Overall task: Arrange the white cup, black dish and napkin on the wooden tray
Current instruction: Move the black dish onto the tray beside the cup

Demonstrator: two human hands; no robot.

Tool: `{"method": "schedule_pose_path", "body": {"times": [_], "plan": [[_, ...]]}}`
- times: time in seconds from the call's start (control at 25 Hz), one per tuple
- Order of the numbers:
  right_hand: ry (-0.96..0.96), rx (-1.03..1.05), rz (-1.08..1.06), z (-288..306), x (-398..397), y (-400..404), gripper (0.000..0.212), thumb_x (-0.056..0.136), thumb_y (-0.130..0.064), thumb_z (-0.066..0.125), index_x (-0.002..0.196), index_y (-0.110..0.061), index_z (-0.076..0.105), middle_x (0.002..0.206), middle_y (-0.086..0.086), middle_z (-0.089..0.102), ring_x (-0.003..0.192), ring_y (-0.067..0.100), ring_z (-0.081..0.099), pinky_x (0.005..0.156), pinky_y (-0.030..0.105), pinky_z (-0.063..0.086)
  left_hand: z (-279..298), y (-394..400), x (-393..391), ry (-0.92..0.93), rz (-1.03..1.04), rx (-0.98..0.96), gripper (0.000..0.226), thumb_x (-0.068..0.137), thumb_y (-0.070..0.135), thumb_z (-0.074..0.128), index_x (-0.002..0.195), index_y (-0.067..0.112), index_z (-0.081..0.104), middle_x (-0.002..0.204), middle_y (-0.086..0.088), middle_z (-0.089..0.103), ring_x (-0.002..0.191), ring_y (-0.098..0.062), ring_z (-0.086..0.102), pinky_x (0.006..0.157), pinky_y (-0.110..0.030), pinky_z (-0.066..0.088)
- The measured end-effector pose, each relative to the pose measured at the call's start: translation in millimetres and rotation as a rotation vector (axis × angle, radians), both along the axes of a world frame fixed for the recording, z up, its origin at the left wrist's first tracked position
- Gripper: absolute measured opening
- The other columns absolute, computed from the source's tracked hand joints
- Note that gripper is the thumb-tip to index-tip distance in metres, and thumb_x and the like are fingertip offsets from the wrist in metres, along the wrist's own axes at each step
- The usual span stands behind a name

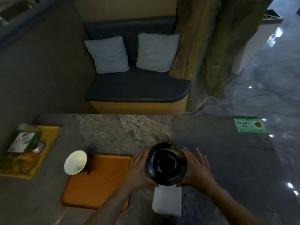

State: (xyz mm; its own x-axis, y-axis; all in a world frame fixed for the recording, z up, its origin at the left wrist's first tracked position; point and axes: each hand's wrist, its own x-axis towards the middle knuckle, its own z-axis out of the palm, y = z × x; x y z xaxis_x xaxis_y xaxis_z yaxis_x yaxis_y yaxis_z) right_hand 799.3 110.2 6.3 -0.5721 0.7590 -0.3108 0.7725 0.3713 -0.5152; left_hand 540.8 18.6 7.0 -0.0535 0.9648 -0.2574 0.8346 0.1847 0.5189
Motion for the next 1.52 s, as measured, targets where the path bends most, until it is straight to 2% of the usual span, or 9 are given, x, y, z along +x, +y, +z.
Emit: {"method": "schedule_pose_path", "body": {"times": [0.16, 0.28, 0.4, 0.56, 0.72, 0.88, 1.08, 1.32, 1.52], "plan": [[-0.001, -0.014, 0.06, 5.7, -19.4, -22.4, 0.132, 0.04, -0.09, 0.061, 0.133, -0.057, -0.026, 0.149, -0.028, -0.016, 0.141, 0.017, -0.03, 0.116, 0.054, -0.014, 21.4, -35.4, -11.7, -0.099, 0.018, 0.082, 0.12, 0.055, 0.07, 0.08, 0.145, 0.049, 0.003, 0.152, 0.028, 0.016, 0.145, 0.001, 0.007, 0.121, -0.024, -0.002], [0.003, -0.029, 0.082, 7.1, -38.0, -39.1, 0.132, 0.038, -0.093, 0.057, 0.133, -0.056, -0.027, 0.148, -0.028, -0.018, 0.141, 0.017, -0.029, 0.116, 0.052, -0.015, 21.7, -58.1, -26.1, -0.187, 0.104, 0.07, 0.119, 0.054, 0.065, 0.083, 0.149, 0.038, 0.016, 0.155, 0.017, 0.025, 0.146, -0.006, 0.016, 0.121, -0.037, 0.017], [0.004, -0.052, 0.085, 5.6, -61.1, -59.6, 0.132, 0.038, -0.095, 0.056, 0.134, -0.056, -0.025, 0.15, -0.027, -0.017, 0.141, 0.015, -0.028, 0.116, 0.052, -0.015, 18.2, -77.2, -45.7, -0.192, 0.155, -0.008, 0.12, 0.048, 0.083, 0.072, 0.146, 0.028, 0.031, 0.152, 0.003, 0.037, 0.145, -0.016, 0.028, 0.118, -0.039, 0.026], [-0.031, -0.045, 0.087, 3.0, -101.2, -87.8, 0.13, 0.041, -0.096, 0.054, 0.138, -0.051, -0.019, 0.149, -0.028, -0.014, 0.143, 0.016, -0.021, 0.118, 0.054, -0.006, 16.3, -109.5, -81.2, -0.129, 0.145, 0.021, 0.121, 0.048, 0.072, 0.081, 0.147, 0.043, 0.017, 0.155, 0.015, 0.028, 0.144, -0.008, 0.026, 0.12, -0.038, 0.026], [-0.065, -0.049, 0.067, -4.6, -140.8, -111.0, 0.134, 0.039, -0.098, 0.051, 0.147, -0.042, -0.006, 0.149, -0.027, -0.01, 0.145, 0.017, -0.018, 0.119, 0.051, -0.005, 11.4, -123.6, -121.3, -0.193, 0.084, 0.059, 0.121, 0.048, 0.073, 0.083, 0.147, 0.038, 0.024, 0.149, 0.021, 0.036, 0.14, -0.001, 0.031, 0.117, -0.039, 0.03], [-0.078, -0.065, 0.039, -18.5, -164.0, -128.5, 0.135, 0.039, -0.099, 0.049, 0.148, -0.041, -0.005, 0.155, -0.024, -0.008, 0.143, 0.016, -0.022, 0.118, 0.051, -0.006, -9.3, -135.4, -153.7, -0.145, 0.031, 0.039, 0.122, 0.049, 0.076, 0.08, 0.148, 0.035, 0.021, 0.151, 0.015, 0.033, 0.143, -0.006, 0.026, 0.119, -0.042, 0.024], [-0.125, -0.05, 0.006, -33.1, -180.7, -143.0, 0.136, 0.039, -0.099, 0.05, 0.149, -0.039, -0.004, 0.159, -0.017, -0.003, 0.145, 0.02, -0.018, 0.118, 0.052, -0.004, -31.5, -138.2, -176.1, -0.141, 0.012, 0.063, 0.111, 0.045, 0.077, 0.079, 0.138, 0.036, 0.034, 0.136, 0.021, 0.042, 0.131, -0.004, 0.039, 0.111, -0.038, 0.032], [-0.189, -0.028, 0.015, -45.5, -184.9, -146.0, 0.133, 0.041, -0.099, 0.047, 0.148, -0.042, -0.008, 0.154, -0.022, -0.011, 0.143, 0.021, -0.022, 0.116, 0.056, 0.0, -47.1, -140.4, -181.7, -0.116, -0.003, -0.023, 0.118, 0.049, 0.077, 0.078, 0.144, 0.027, 0.028, 0.147, 0.008, 0.038, 0.14, -0.013, 0.031, 0.117, -0.043, 0.024], [-0.192, -0.013, 0.023, -50.6, -191.2, -141.6, 0.13, 0.04, -0.1, 0.044, 0.142, -0.049, -0.019, 0.152, -0.027, -0.019, 0.142, 0.021, -0.026, 0.117, 0.055, -0.001, -55.5, -142.0, -185.0, -0.138, 0.054, -0.106, 0.135, 0.051, 0.066, 0.083, 0.152, 0.02, 0.007, 0.163, -0.003, 0.01, 0.151, -0.021, 0.001, 0.122, -0.037, -0.003]]}}
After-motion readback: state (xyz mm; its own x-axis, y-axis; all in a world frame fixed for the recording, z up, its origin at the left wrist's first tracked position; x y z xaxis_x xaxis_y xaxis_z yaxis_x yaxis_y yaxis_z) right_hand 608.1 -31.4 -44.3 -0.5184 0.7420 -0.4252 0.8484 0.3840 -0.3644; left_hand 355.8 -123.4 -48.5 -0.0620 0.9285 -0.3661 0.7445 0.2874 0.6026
